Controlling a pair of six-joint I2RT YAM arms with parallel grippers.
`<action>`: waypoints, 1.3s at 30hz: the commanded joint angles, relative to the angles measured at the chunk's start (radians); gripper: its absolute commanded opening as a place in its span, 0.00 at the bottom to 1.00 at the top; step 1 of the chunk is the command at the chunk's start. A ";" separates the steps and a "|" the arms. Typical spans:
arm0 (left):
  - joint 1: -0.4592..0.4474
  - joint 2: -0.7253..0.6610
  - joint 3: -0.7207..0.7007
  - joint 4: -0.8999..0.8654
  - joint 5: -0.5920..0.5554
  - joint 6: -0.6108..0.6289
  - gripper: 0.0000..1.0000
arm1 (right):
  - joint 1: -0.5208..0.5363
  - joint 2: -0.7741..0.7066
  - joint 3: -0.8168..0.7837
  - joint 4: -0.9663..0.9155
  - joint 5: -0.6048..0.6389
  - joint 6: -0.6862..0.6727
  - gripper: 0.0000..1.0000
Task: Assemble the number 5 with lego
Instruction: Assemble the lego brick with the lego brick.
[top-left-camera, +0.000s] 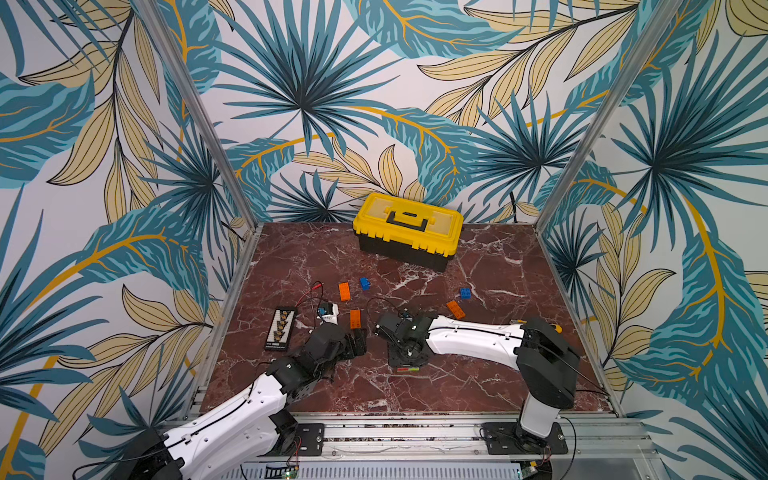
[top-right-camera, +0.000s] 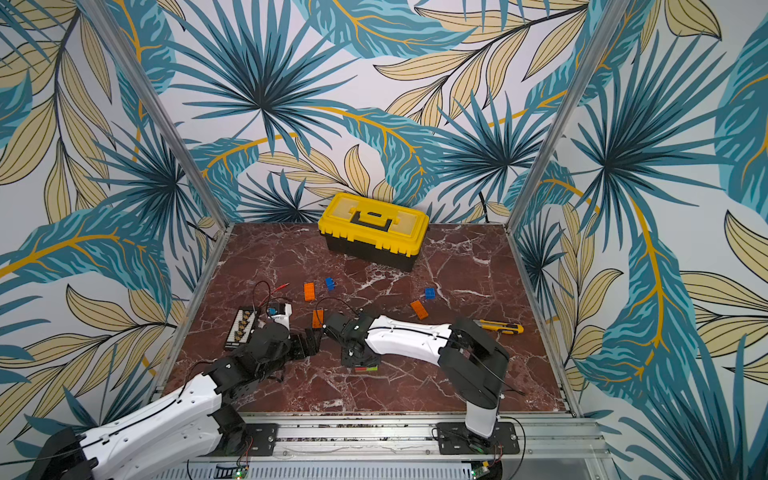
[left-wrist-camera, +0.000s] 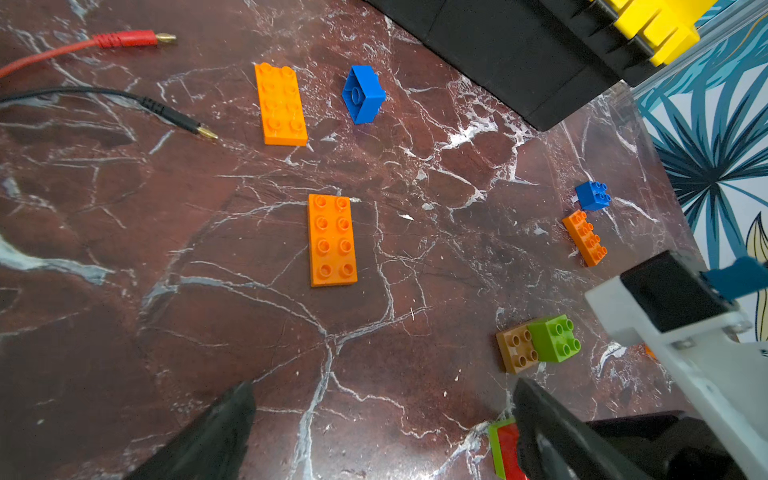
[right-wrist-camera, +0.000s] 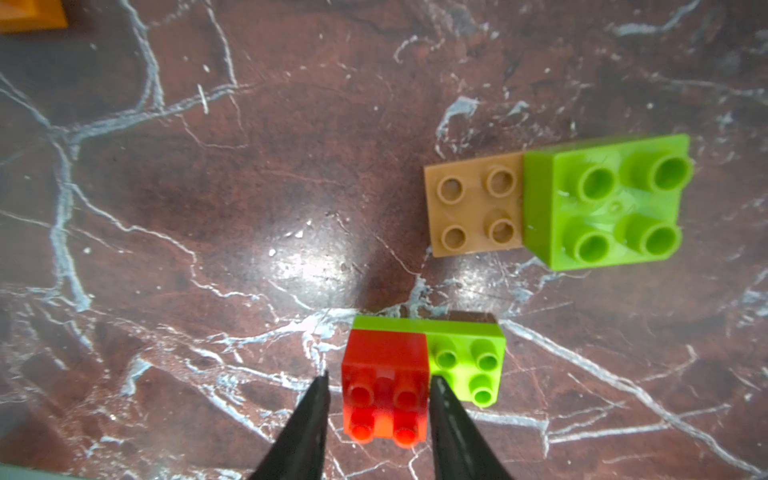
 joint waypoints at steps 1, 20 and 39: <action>0.005 0.005 0.056 0.002 0.011 0.015 1.00 | 0.000 -0.001 -0.008 -0.014 0.000 0.001 0.38; 0.006 -0.001 0.039 -0.003 0.010 -0.004 1.00 | 0.000 0.088 -0.067 -0.047 -0.038 0.006 0.30; 0.006 0.010 0.098 -0.007 0.053 0.070 1.00 | -0.013 -0.164 -0.090 0.090 0.095 -0.006 0.49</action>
